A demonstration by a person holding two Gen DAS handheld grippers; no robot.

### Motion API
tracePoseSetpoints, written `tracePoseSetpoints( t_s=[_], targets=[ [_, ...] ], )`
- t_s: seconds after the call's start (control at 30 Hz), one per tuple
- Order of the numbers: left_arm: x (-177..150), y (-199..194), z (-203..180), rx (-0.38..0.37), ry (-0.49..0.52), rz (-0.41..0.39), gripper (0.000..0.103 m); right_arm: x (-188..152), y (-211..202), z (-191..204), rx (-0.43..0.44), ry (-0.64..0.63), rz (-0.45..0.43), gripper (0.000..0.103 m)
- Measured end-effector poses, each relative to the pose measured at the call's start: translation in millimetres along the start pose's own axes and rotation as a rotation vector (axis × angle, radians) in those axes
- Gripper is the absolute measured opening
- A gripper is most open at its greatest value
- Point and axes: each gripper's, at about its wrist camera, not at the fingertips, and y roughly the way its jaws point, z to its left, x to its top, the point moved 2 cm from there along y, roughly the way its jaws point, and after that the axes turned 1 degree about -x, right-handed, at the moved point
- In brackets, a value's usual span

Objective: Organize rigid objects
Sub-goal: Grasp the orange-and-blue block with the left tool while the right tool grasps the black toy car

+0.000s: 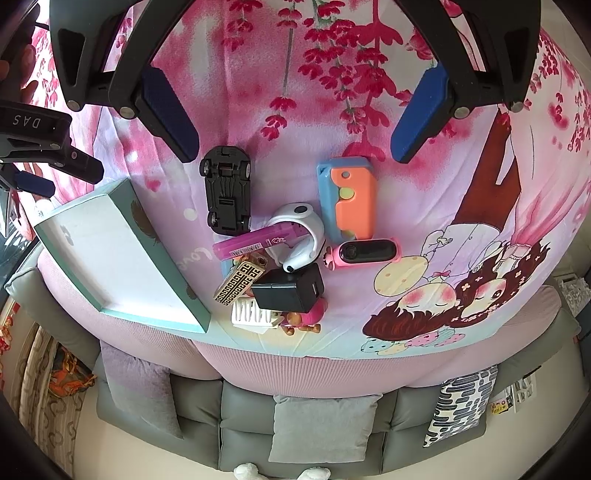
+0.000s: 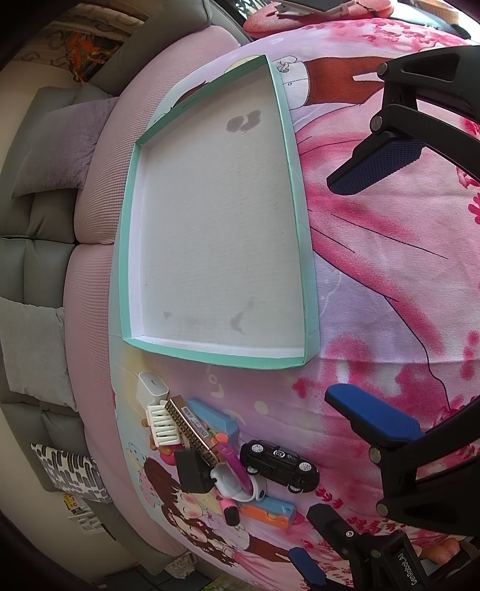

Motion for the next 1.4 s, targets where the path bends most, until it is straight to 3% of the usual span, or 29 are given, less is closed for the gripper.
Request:
tracePoseSetpoints(
  t_s=[0.13,0.27,0.53,0.8,1.17,1.4],
  targets=[
    [0.2,0.6,2.8,-0.003,-0.004,0.008,0.103,1.8,-2.0,0.6,0.002,0.005,-0.014,0.103],
    [8.6,-4.2,15.9,0.025,-0.014,-0.004,0.103,9.3,-13.9,5.3,0.045,0.024,-0.088,0.103],
    [24.1,-5.6,56.9,0.095,-0.054,0.008,0.103,25.0,-16.1,53.4,0.124,-0.035,-0.14,0.103],
    [31.0,11.8,71.1,0.053,-0.068,0.056,0.103,25.8,7.9,100.5,0.159,-0.122,-0.09,0.103],
    [39.4,29.0,85.9,0.026,-0.107,0.094,0.102,24.0,28.9,120.3,0.158,-0.162,-0.058,0.102],
    [41.6,34.0,83.2,0.01,-0.108,0.108,0.102,24.0,37.7,135.5,0.154,-0.197,-0.055,0.095]
  ],
)
